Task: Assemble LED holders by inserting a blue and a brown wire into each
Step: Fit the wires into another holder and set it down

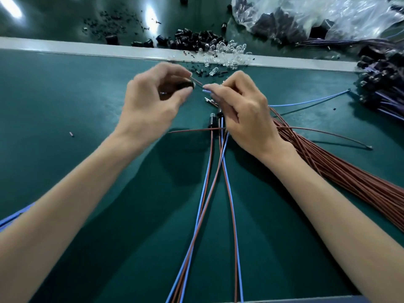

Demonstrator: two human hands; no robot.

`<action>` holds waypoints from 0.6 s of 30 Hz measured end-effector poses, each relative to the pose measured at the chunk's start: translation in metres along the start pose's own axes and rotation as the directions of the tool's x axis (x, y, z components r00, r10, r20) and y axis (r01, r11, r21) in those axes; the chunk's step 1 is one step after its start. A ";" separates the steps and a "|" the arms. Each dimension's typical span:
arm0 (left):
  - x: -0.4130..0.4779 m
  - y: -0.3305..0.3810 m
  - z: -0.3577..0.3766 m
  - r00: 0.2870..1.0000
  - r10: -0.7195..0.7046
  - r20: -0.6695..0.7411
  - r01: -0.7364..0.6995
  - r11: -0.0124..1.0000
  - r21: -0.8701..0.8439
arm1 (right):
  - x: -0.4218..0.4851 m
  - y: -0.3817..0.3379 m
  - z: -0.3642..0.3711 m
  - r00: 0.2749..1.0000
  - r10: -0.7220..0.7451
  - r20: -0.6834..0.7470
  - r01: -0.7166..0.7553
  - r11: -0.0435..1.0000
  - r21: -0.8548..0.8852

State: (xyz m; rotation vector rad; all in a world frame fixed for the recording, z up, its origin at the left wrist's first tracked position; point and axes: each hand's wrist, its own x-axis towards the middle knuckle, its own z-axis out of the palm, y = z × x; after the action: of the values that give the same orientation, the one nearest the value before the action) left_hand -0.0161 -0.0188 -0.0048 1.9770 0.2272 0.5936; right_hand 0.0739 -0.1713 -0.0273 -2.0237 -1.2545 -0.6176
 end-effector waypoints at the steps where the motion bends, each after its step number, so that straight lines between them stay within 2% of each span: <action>1: -0.009 -0.001 0.000 1.000 0.006 -0.001 -0.006 1.000 -0.019 | -0.002 -0.001 -0.001 0.999 -0.021 0.027 0.021 1.000 -0.007; 5: -0.032 -0.010 0.004 0.993 0.115 -0.013 -0.116 0.993 -0.007 | -0.011 -0.009 -0.004 0.996 -0.039 0.082 0.036 0.998 0.042; 8: -0.034 -0.017 0.005 0.987 0.162 -0.022 -0.162 0.987 -0.007 | -0.010 -0.010 -0.006 0.999 -0.038 0.034 0.035 0.996 0.077; 11: -0.032 -0.020 0.005 0.988 0.149 -0.044 -0.151 0.987 -0.047 | -0.010 -0.009 -0.009 1.000 -0.024 -0.012 0.025 0.996 0.089; 15: -0.033 -0.019 0.007 0.993 0.109 -0.045 -0.114 0.985 -0.129 | -0.013 -0.008 -0.008 0.998 -0.064 0.000 0.063 0.994 0.087; 18: -0.033 -0.019 0.008 0.991 0.136 -0.017 -0.137 0.986 -0.092 | -0.013 -0.010 -0.004 0.995 -0.096 0.011 0.095 0.991 0.094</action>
State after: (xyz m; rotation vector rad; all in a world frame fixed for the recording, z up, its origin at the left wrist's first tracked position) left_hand -0.0390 -0.0291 -0.0347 1.9099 0.0691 0.6909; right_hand 0.0592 -0.1791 -0.0307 -1.9042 -1.3705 -0.5787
